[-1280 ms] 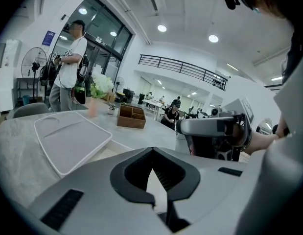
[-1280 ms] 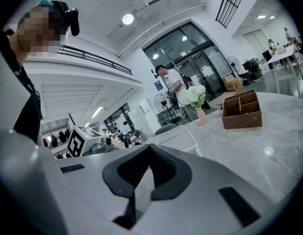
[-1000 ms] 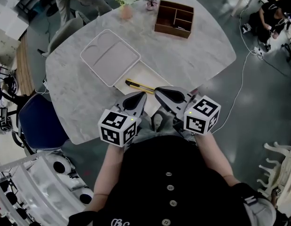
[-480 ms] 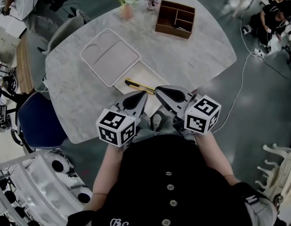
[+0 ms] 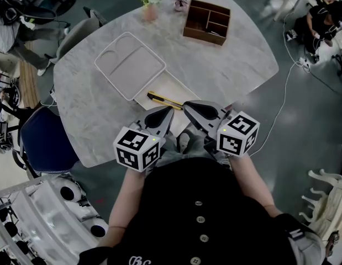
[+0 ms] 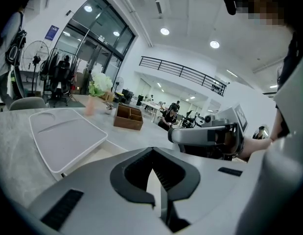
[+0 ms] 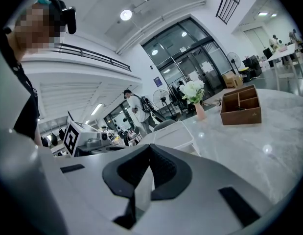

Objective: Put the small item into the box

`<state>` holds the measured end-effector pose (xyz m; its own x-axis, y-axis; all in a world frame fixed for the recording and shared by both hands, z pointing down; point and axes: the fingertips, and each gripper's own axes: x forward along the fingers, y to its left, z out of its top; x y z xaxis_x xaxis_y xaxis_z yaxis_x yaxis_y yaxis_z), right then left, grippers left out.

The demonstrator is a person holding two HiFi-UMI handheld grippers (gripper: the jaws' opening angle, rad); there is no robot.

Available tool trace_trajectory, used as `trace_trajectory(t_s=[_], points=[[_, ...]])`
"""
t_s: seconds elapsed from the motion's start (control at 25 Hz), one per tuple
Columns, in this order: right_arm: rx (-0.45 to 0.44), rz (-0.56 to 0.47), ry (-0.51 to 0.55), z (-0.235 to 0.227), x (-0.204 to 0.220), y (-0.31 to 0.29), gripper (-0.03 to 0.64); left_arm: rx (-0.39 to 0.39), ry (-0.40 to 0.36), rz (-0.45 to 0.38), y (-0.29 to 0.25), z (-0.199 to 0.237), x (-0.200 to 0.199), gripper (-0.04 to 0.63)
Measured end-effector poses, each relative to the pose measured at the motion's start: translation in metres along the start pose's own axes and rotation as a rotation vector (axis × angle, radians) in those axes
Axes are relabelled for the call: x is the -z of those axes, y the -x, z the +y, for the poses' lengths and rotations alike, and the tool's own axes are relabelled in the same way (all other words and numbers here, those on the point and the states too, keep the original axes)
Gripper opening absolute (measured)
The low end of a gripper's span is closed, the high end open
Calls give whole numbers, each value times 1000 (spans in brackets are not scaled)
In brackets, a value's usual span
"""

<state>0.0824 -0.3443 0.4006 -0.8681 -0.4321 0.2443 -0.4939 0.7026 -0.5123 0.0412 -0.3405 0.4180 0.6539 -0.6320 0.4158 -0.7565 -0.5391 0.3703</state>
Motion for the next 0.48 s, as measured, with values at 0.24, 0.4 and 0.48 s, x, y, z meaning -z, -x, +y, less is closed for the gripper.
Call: trace_trajectory(t_s=[0.24,0.4,0.48], points=[[0,4,-2,1,2,-1,5,-7,3,0,3,3,1,17],[-1,9,-3,1,4,-2,3,-7,5,1,3,2,2,17],[-2,11,-7,1,6,-2,5,-6,8,3,2,3,3,17]])
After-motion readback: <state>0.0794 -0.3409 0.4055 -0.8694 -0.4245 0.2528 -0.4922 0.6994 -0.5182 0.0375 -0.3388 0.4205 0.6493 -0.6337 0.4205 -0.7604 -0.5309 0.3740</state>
